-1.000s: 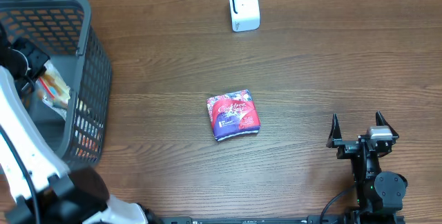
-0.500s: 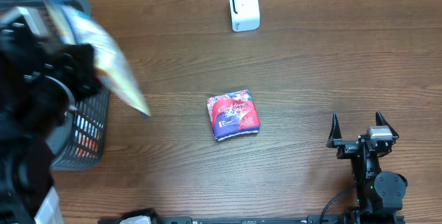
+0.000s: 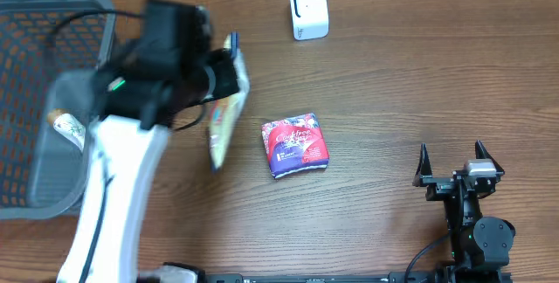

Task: Scan the item barcode
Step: 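Carry the yellow bag out and place it beside the red bag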

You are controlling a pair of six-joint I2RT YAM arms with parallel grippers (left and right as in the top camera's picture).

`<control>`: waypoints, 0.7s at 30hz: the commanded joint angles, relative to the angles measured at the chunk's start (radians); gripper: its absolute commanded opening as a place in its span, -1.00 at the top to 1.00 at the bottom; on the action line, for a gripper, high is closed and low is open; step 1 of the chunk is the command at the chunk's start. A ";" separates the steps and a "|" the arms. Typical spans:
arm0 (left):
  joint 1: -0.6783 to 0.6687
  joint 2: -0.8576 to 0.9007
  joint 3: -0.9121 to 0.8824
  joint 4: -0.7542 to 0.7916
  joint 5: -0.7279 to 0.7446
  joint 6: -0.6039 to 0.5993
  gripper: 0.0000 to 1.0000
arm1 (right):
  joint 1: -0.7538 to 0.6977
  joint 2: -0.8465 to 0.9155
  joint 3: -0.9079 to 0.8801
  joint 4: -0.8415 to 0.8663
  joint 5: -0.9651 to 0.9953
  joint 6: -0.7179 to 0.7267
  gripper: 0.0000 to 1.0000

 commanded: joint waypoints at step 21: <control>-0.135 0.531 0.053 0.028 -0.186 -0.013 -0.16 | 0.005 -0.009 -0.010 0.006 0.007 -0.001 -1.00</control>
